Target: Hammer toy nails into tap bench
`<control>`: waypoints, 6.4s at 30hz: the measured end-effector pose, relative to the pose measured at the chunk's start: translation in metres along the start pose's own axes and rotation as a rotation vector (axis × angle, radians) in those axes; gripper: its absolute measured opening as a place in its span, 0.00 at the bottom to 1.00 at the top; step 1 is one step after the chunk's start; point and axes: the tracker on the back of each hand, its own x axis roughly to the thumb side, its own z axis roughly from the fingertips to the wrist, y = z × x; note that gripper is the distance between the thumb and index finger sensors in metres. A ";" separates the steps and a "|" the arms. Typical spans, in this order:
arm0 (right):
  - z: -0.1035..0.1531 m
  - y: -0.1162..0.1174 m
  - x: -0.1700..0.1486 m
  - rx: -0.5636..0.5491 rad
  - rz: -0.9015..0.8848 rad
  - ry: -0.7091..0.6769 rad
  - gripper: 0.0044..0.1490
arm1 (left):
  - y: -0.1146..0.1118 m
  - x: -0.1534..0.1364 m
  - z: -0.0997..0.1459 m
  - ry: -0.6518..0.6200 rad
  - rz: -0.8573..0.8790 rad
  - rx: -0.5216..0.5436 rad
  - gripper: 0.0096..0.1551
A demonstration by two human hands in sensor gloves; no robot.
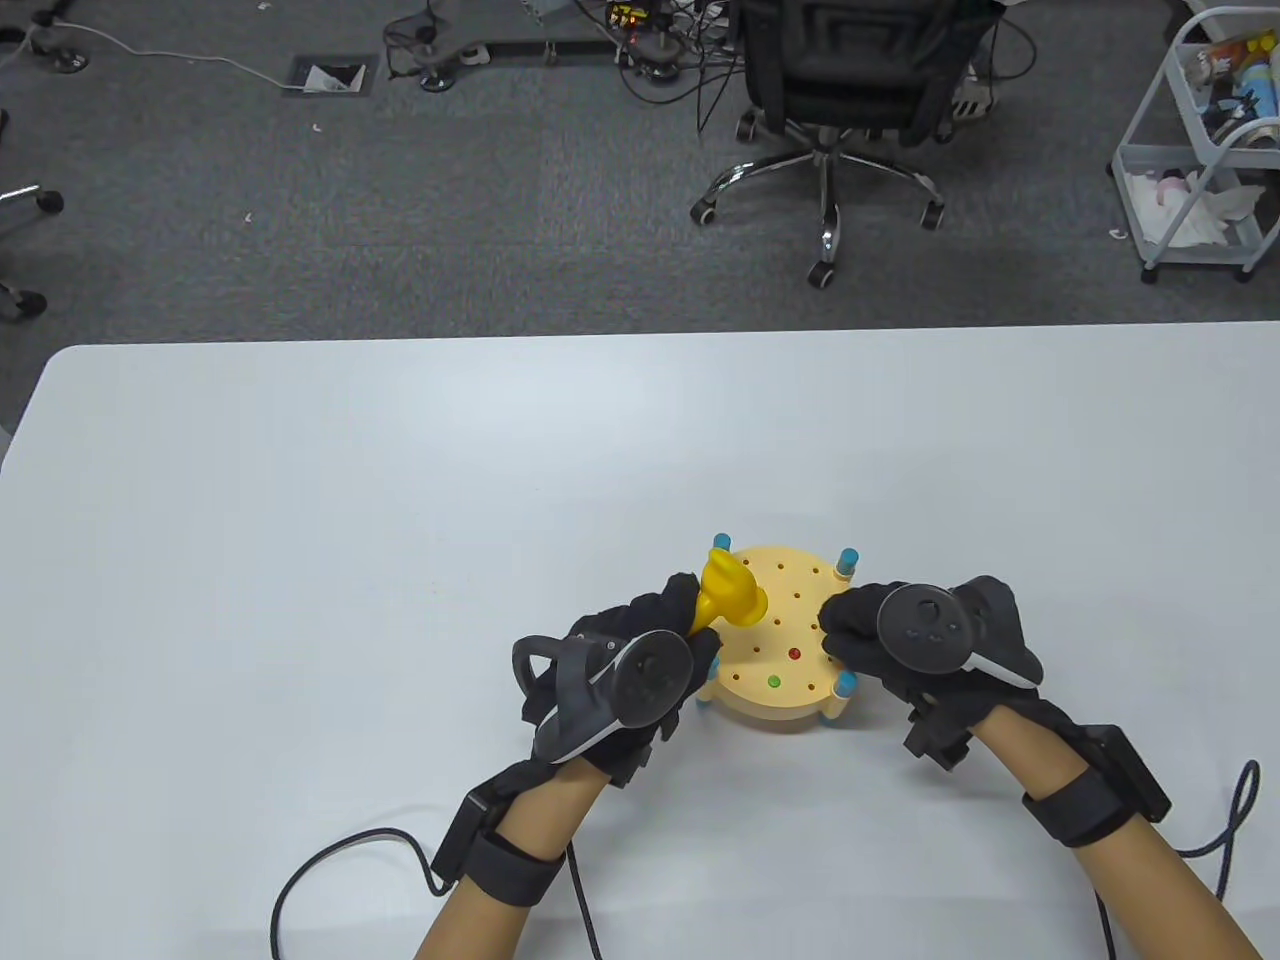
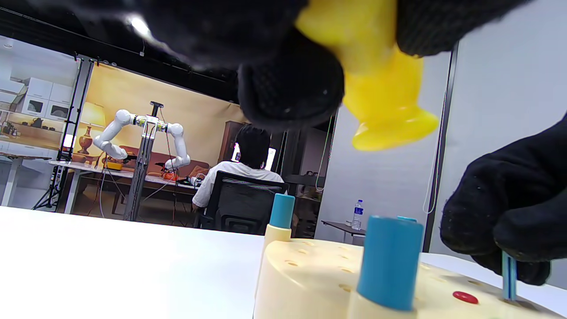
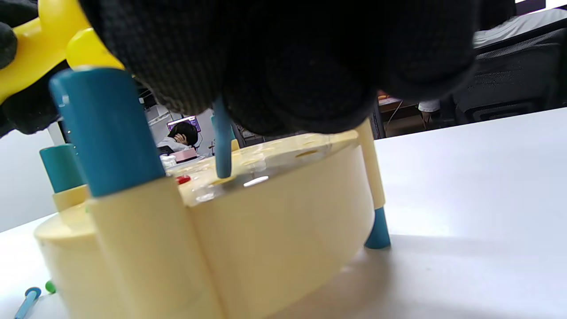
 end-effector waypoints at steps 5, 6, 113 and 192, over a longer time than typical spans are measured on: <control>-0.002 0.002 0.003 0.008 0.022 -0.014 0.25 | 0.000 0.000 0.000 -0.002 -0.003 -0.001 0.37; -0.002 0.001 0.004 0.007 0.028 -0.024 0.25 | -0.001 0.001 0.000 -0.003 -0.003 -0.003 0.37; -0.023 0.046 -0.066 -0.126 -0.262 0.266 0.37 | -0.033 0.105 -0.014 -0.188 -0.353 -0.060 0.39; 0.040 0.055 -0.084 0.170 0.515 0.266 0.28 | -0.012 -0.057 0.011 0.226 0.077 -0.102 0.40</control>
